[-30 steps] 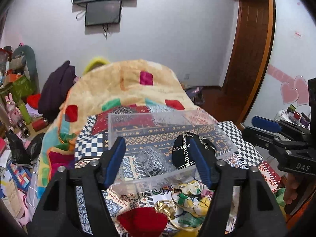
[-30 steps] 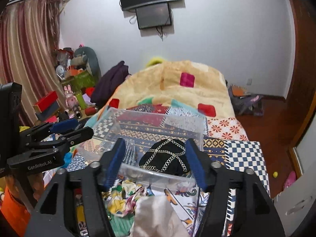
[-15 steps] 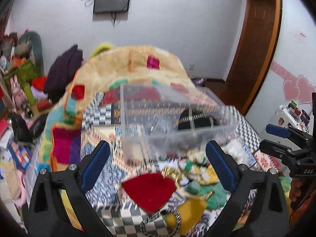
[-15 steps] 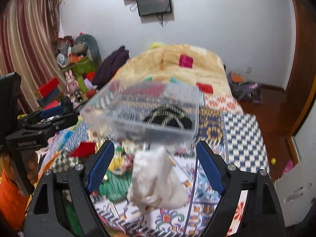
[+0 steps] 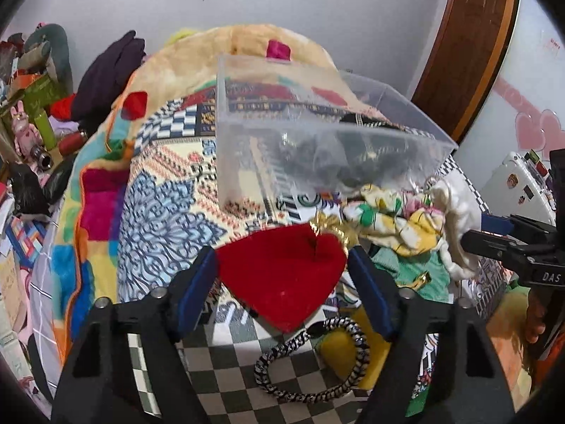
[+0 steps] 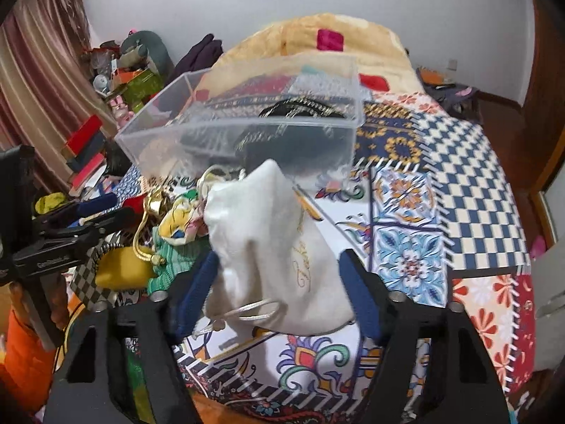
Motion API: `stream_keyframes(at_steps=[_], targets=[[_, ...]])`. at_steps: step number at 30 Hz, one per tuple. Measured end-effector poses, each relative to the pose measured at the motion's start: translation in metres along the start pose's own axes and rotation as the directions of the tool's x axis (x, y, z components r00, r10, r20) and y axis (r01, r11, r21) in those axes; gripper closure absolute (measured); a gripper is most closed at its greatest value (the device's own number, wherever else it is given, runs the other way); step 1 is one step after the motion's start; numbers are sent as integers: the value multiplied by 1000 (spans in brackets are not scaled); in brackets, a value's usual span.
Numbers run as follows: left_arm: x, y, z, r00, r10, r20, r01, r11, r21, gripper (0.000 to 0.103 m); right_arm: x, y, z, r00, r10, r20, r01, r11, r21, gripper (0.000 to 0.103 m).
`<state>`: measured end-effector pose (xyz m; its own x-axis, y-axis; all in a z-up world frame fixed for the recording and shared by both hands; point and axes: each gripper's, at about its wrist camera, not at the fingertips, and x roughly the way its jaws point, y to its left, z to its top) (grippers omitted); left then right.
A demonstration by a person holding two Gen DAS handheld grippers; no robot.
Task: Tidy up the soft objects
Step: 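Grasp the white drawstring bag with the right tool while the left grasps the red pouch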
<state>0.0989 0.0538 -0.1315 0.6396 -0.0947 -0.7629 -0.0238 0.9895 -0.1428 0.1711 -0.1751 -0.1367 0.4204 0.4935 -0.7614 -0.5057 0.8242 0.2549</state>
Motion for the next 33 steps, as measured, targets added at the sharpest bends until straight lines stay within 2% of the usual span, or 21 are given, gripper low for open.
stream_keyframes(at_steps=[2, 4, 5, 7, 10, 15, 20, 25, 29, 31, 33], targets=[[2, 0, -2, 1000, -11, -6, 11, 1000, 0, 40, 5, 1, -3, 1000, 11, -19, -11, 1000, -2, 53], [4, -2, -5, 1000, -19, -13, 20, 1000, 6, 53, 8, 2, -4, 999, 27, -33, -27, 1000, 2, 70], [4, -3, -5, 1000, -22, -11, 22, 1000, 10, 55, 7, 2, -4, 999, 30, -35, -30, 1000, 2, 73], [4, -5, -7, 999, -34, -9, 35, 999, 21, 72, 3, 3, -5, 999, 28, -22, -28, 1000, -1, 83], [2, -8, -8, 999, -40, -8, 41, 999, 36, 87, -4, 2, -4, 1000, 21, 0, -21, 1000, -5, 89], [-10, -12, -8, 998, -50, 24, 49, 998, 46, 94, -24, -2, 1, 998, 9, 56, -8, 1000, -19, 91], [-31, -15, -2, 995, -65, 80, 61, 997, 49, 95, -45, 0, 8, 992, 10, 123, -7, 1000, -29, 91], [-56, -19, 10, 986, -74, 151, 65, 996, 62, 96, -70, 8, 24, 979, 15, 204, -6, 999, -42, 91], [-76, -20, 22, 972, -85, 220, 72, 995, 63, 97, -81, 13, 38, 964, 23, 265, -11, 999, -48, 91], [-80, -20, 28, 968, -86, 234, 71, 995, 72, 97, -84, 16, 46, 958, 28, 285, -13, 998, -57, 91], [-78, -20, 30, 972, -83, 218, 65, 994, 89, 97, -83, 17, 49, 956, 26, 293, -8, 998, -62, 91]])
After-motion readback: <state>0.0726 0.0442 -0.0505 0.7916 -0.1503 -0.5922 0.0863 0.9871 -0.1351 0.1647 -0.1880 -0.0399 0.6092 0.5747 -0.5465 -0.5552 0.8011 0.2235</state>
